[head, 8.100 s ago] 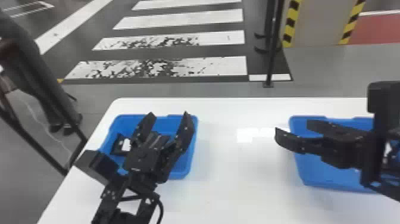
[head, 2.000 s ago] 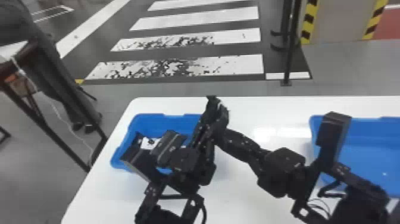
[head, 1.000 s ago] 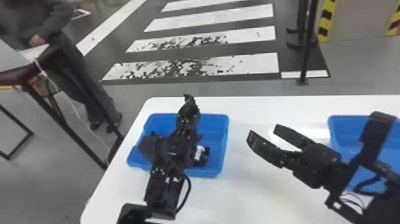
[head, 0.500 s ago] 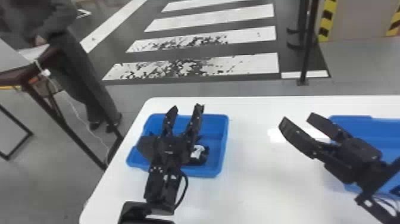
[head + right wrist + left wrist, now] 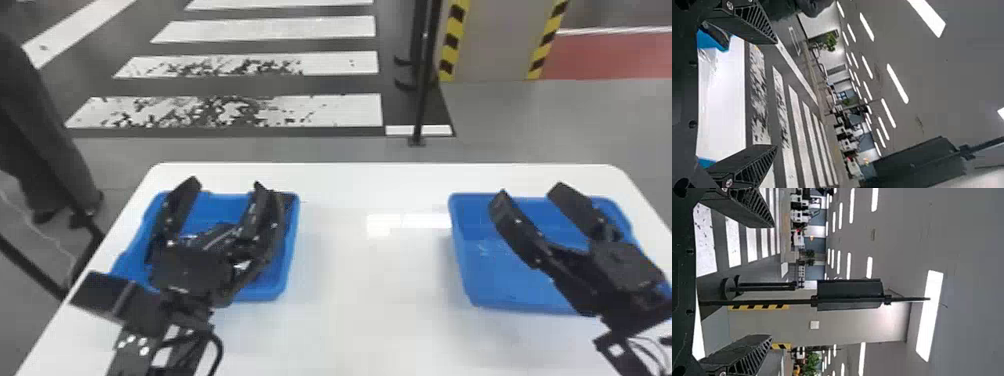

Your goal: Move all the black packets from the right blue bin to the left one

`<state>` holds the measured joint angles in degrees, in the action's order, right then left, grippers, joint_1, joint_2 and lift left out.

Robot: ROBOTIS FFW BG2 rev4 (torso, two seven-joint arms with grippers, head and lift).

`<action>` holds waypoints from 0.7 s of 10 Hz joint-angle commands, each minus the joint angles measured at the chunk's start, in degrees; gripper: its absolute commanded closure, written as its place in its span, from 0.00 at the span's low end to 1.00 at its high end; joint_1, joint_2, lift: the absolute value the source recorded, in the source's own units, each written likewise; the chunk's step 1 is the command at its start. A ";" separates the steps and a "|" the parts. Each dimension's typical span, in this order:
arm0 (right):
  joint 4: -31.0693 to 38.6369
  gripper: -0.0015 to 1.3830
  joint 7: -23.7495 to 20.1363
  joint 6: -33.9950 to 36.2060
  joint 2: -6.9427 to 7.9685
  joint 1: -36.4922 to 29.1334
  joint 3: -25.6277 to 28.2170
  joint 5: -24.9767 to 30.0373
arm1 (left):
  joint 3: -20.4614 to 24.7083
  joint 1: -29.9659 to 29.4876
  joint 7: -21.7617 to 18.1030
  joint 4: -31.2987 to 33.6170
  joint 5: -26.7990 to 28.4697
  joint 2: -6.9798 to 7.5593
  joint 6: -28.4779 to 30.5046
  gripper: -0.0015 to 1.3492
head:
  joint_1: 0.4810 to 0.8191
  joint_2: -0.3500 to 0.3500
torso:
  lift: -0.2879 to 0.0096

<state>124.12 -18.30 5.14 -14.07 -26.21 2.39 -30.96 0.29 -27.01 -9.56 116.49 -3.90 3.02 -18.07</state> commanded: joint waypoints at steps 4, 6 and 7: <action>9.96 0.06 5.21 -3.04 4.58 -14.29 9.04 10.40 | 0.74 -10.25 9.74 7.47 4.81 -1.70 -1.48 0.02 | 0.63 0.46 | 0.50; 12.49 0.06 6.52 2.31 5.89 -18.09 10.75 12.23 | 1.08 -14.89 12.55 17.45 4.58 -1.61 14.27 0.02 | 0.63 0.45 | 0.50; 11.79 0.06 6.44 2.45 5.89 -17.52 10.75 12.11 | 1.54 -15.31 12.73 17.45 3.78 -1.61 12.87 0.02 | 0.63 0.45 | 0.50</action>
<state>136.11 -11.83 7.18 -8.25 -43.89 13.03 -19.04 1.65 -41.87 3.19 133.45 0.25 1.36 -5.38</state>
